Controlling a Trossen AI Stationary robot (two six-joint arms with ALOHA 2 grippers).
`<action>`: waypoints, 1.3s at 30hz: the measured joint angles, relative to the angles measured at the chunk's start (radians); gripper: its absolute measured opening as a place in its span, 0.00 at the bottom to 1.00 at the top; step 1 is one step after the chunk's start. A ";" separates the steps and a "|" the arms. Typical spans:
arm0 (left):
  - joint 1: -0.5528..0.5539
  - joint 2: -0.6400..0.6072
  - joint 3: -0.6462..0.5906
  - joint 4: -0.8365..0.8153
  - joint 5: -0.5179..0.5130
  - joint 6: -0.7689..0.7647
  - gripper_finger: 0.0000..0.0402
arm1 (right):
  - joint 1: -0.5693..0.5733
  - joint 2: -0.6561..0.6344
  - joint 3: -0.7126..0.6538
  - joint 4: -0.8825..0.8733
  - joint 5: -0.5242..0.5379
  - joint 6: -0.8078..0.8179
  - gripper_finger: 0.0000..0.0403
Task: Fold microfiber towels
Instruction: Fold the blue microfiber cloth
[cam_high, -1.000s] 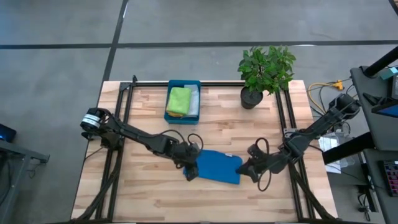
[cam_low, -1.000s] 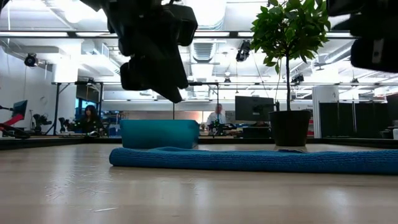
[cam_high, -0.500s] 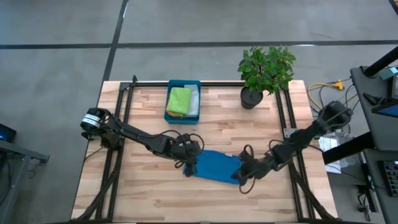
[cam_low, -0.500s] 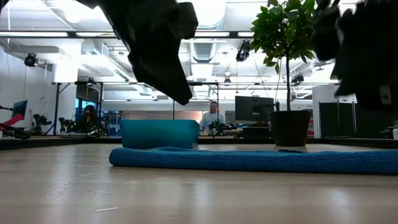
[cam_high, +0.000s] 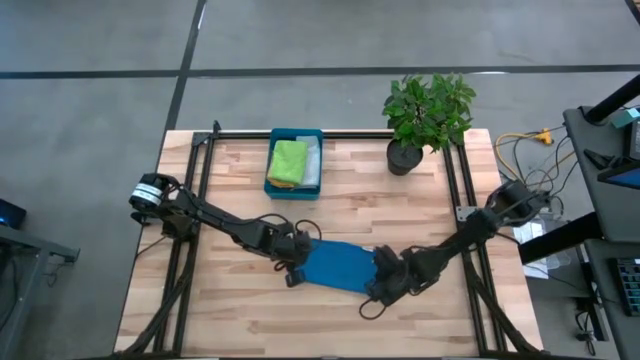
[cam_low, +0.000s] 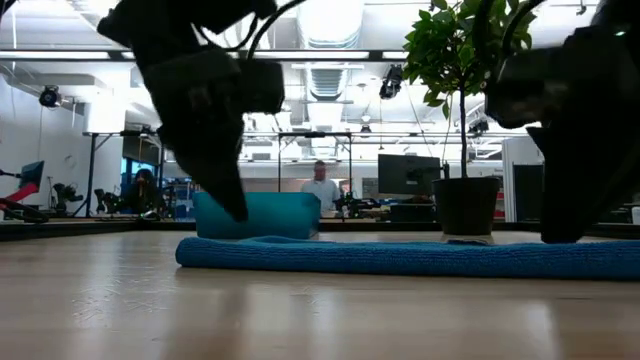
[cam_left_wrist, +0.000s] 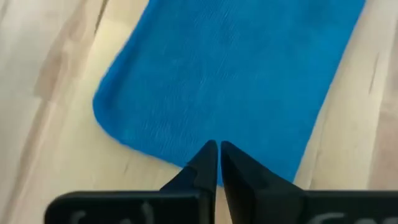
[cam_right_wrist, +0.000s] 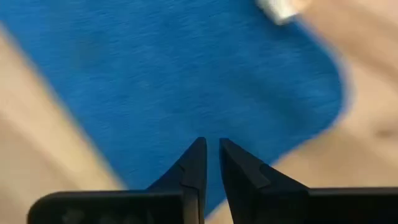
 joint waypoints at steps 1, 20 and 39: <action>0.000 0.000 -0.006 0.000 0.007 -0.016 0.01 | -0.007 0.012 0.021 -0.051 0.000 -0.002 0.10; -0.069 0.067 -0.073 0.211 0.234 -0.031 0.00 | -0.287 0.096 0.134 -0.085 -0.082 -0.512 0.09; -0.003 -0.003 -0.079 0.115 0.044 -0.025 0.00 | -0.159 0.066 0.202 -0.011 -0.053 -0.237 0.09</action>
